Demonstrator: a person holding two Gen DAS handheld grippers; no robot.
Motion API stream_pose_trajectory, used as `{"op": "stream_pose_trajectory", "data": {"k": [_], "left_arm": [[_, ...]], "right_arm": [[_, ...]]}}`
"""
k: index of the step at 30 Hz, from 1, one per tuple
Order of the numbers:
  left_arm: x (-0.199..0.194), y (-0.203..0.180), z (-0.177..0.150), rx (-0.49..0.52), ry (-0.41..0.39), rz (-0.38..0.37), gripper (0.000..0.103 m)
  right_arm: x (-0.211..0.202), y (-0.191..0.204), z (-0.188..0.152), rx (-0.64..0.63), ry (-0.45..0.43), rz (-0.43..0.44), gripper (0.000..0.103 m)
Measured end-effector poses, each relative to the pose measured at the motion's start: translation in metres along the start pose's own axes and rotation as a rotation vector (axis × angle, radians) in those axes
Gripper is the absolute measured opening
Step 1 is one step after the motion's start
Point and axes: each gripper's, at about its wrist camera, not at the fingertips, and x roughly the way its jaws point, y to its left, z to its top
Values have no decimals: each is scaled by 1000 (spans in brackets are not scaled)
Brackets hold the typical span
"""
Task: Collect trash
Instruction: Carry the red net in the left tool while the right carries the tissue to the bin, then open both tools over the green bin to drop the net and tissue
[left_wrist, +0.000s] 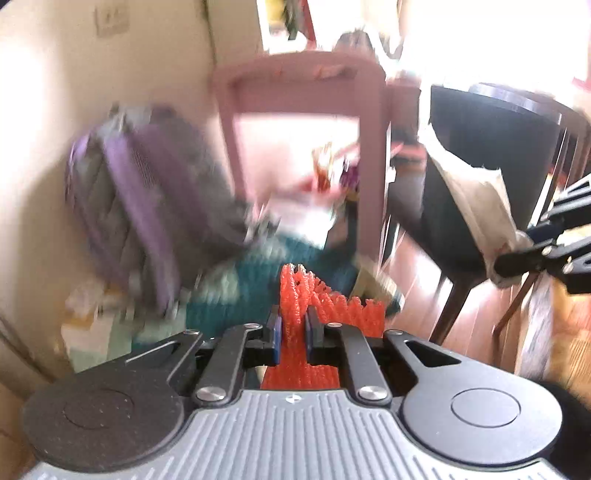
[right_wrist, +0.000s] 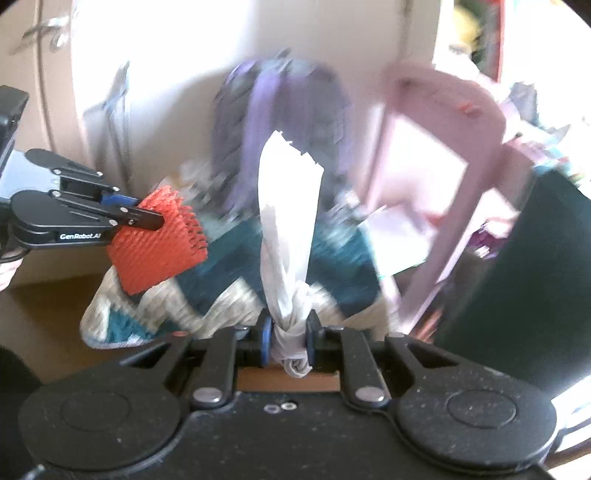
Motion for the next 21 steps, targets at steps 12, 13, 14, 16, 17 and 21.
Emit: {"op": "stream_pose_trajectory", "data": {"k": [12, 13, 14, 16, 17, 21], "left_arm": [[-14, -125, 174, 33, -189, -106, 11], [-12, -136, 188, 35, -203, -111, 11], [-10, -146, 200, 35, -211, -120, 11], [-1, -165, 222, 39, -226, -133, 11], [4, -175, 231, 43, -231, -136, 11], [25, -213, 262, 70, -225, -140, 11]], "right_arm": [[-84, -140, 36, 122, -145, -229, 16], [-87, -150, 35, 137, -151, -248, 16], [-88, -161, 35, 152, -153, -260, 16], [-87, -180, 33, 176, -148, -275, 16], [-86, -189, 32, 184, -144, -287, 16], [-78, -224, 29, 227, -110, -315, 16]]}}
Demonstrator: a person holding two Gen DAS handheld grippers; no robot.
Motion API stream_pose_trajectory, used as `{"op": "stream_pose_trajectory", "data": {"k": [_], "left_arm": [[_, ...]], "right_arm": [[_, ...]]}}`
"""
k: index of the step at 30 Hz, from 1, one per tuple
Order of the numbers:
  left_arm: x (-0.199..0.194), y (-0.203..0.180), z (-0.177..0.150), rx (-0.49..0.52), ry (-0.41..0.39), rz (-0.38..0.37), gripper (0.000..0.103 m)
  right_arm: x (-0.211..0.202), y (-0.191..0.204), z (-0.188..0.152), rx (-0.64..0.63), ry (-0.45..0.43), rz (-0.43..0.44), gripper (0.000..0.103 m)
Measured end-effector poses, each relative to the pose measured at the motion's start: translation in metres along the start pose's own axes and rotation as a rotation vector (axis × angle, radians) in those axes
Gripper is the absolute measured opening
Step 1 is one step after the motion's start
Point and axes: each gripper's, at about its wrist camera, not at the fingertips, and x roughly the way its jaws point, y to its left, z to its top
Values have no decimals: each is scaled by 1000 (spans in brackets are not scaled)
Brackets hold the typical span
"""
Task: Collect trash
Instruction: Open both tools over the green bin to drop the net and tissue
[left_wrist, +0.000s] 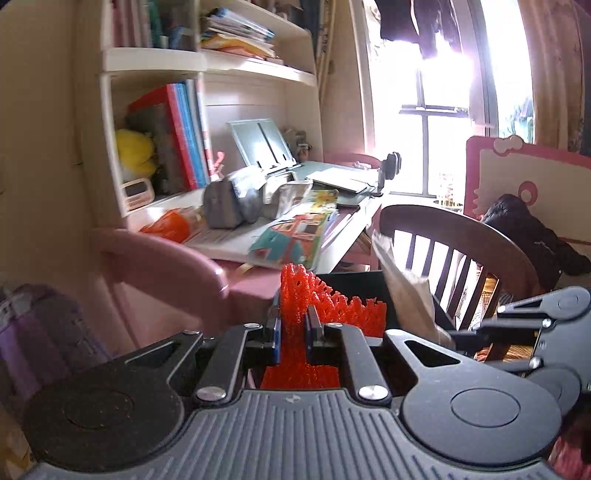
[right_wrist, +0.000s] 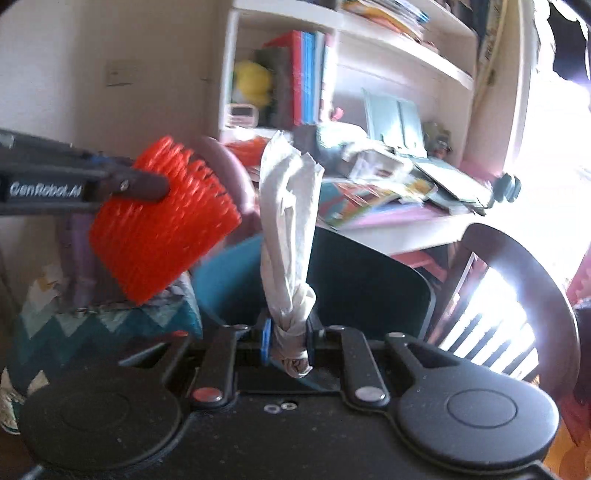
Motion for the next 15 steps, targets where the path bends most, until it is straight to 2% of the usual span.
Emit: {"op": "stream_pose_trajectory", "data": {"k": [3, 9, 13, 15], "left_arm": [[29, -20, 7, 28, 28, 14, 11], [80, -45, 1, 55, 104, 50, 11], [115, -53, -10, 67, 227, 65, 11], [127, -56, -15, 72, 263, 67, 12]], "right_arm": [[13, -19, -2, 15, 32, -7, 16], [33, -26, -8, 13, 87, 10, 16], [46, -25, -12, -6, 123, 18, 16], [51, -26, -15, -10, 137, 13, 17]]}}
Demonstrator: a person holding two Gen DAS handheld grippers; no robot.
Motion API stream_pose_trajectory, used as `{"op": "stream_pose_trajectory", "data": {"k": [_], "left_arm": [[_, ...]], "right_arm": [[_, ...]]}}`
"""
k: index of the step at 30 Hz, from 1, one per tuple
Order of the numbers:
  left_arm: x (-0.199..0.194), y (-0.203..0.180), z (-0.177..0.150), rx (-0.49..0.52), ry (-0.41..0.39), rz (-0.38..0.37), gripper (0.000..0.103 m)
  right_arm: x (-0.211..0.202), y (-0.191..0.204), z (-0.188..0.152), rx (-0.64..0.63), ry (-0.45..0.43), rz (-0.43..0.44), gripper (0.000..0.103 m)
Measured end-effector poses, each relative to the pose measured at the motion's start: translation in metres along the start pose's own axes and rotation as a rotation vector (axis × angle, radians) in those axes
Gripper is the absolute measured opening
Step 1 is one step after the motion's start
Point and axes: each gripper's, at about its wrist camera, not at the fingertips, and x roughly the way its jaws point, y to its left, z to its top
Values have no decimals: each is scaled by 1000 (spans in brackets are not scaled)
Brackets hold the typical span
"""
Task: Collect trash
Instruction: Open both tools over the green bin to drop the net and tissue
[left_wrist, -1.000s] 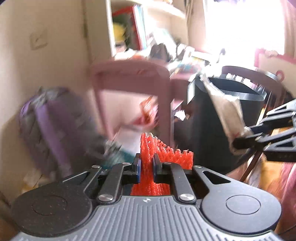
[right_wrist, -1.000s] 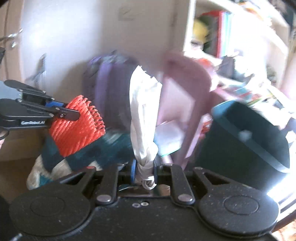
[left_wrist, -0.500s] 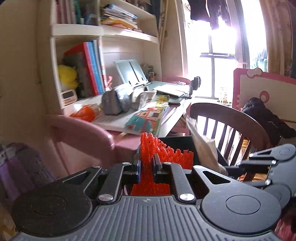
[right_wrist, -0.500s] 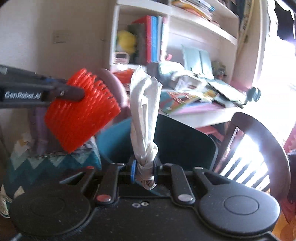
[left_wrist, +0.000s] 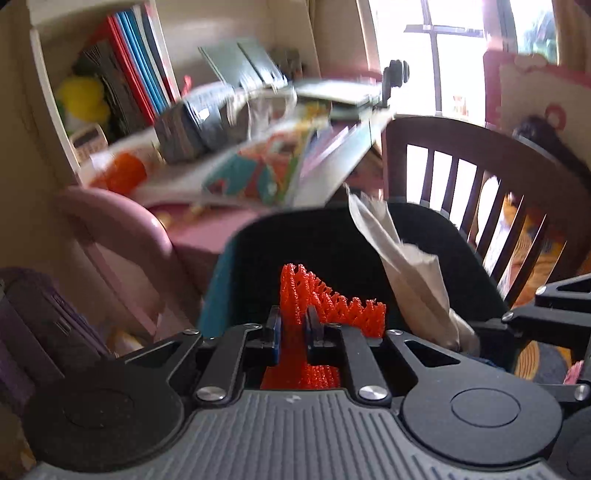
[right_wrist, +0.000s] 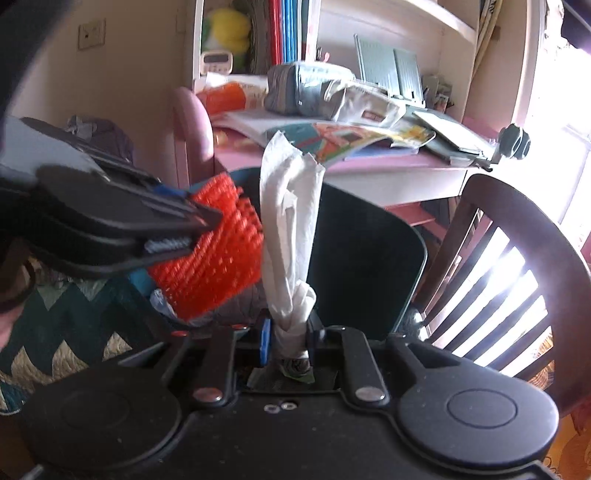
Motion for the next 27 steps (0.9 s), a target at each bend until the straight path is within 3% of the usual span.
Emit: {"op": "stream_pose_trajectory", "data": {"k": [10, 14, 17, 24, 25, 27], "left_arm": [[20, -15, -1, 48, 70, -6, 12], [20, -18, -4, 54, 82, -21, 22], [15, -19, -6, 54, 68, -33, 31], [-14, -11, -10, 45, 38, -54, 31], [-20, -8, -12, 34, 33, -58, 33], [-33, -2, -15, 20, 19, -59, 50]], "right_arm": [[7, -11, -2, 15, 9, 10, 29], [2, -10, -3, 9, -1, 7, 33], [-5, -9, -3, 9, -17, 4, 37], [-30, -4, -3, 3, -52, 3, 42], [-35, -2, -3, 3, -57, 3, 43], [-43, 2, -2, 1, -65, 7, 43]]}}
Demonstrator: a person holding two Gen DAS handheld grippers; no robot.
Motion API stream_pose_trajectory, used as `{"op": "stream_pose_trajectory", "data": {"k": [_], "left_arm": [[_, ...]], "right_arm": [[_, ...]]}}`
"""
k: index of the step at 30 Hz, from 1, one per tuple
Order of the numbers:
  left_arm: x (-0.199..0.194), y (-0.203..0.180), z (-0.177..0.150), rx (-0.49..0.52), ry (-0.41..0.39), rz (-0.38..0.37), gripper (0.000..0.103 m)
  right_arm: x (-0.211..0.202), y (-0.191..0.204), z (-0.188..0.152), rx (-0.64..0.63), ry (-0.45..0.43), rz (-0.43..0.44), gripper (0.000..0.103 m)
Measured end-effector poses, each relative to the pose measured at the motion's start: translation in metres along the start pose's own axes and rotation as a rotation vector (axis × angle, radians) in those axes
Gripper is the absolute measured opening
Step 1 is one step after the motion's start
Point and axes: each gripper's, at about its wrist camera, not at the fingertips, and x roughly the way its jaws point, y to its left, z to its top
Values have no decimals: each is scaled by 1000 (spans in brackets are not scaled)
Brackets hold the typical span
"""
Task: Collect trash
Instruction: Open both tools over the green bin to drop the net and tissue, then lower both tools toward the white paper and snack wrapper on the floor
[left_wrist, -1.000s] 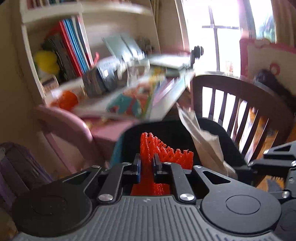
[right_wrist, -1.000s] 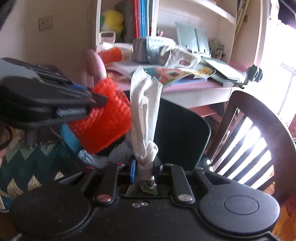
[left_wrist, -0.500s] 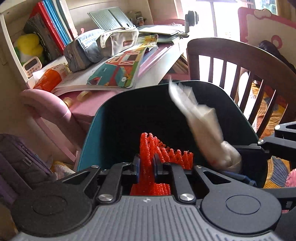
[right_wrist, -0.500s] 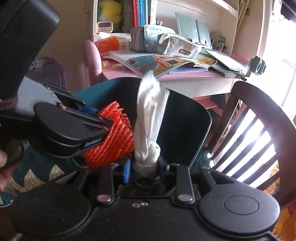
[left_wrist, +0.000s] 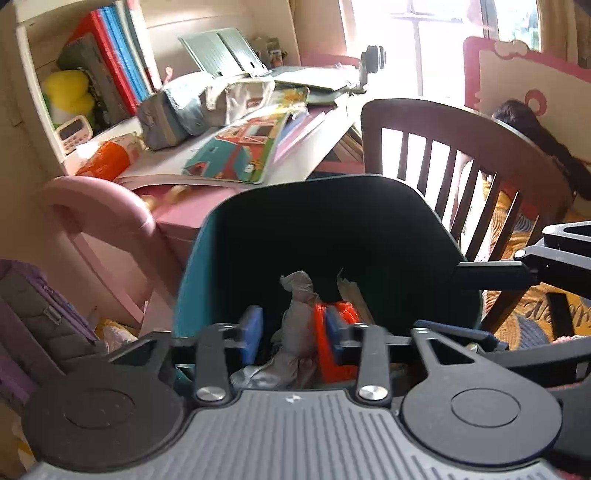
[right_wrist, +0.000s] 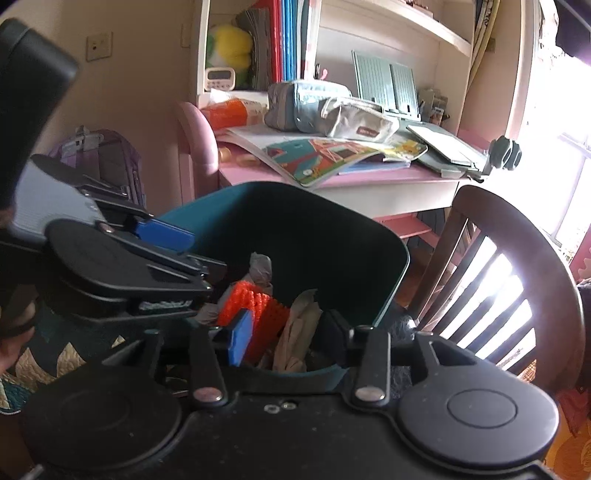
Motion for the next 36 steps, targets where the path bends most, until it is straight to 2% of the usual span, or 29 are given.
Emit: {"op": "stream_pose_trajectory", "data": {"k": [1, 2, 9, 11, 17, 21, 31, 36], "left_arm": [[-10, 2, -3, -3, -19, 9, 62], [-18, 4, -6, 0, -38, 14, 65], [-76, 23, -26, -20, -94, 20, 65], [-93, 31, -33, -26, -112, 33, 72], [-142, 62, -63, -71, -148, 52, 80], [-169, 85, -88, -99, -165, 75, 81], [-216, 162, -182, -230, -169, 126, 83], [-228, 201, -240, -306, -156, 164, 94]], "right_arm": [[-5, 3, 1, -3, -6, 2, 44], [-10, 6, 2, -5, -13, 4, 44], [-46, 40, 6, -47, -48, 47, 46], [-56, 52, 6, -66, -57, 63, 47], [-80, 94, 2, -102, -77, 134, 50], [-89, 127, -2, -141, -85, 197, 51], [-75, 228, -20, -225, -47, 357, 52], [-50, 286, -35, -266, -4, 429, 53]]}}
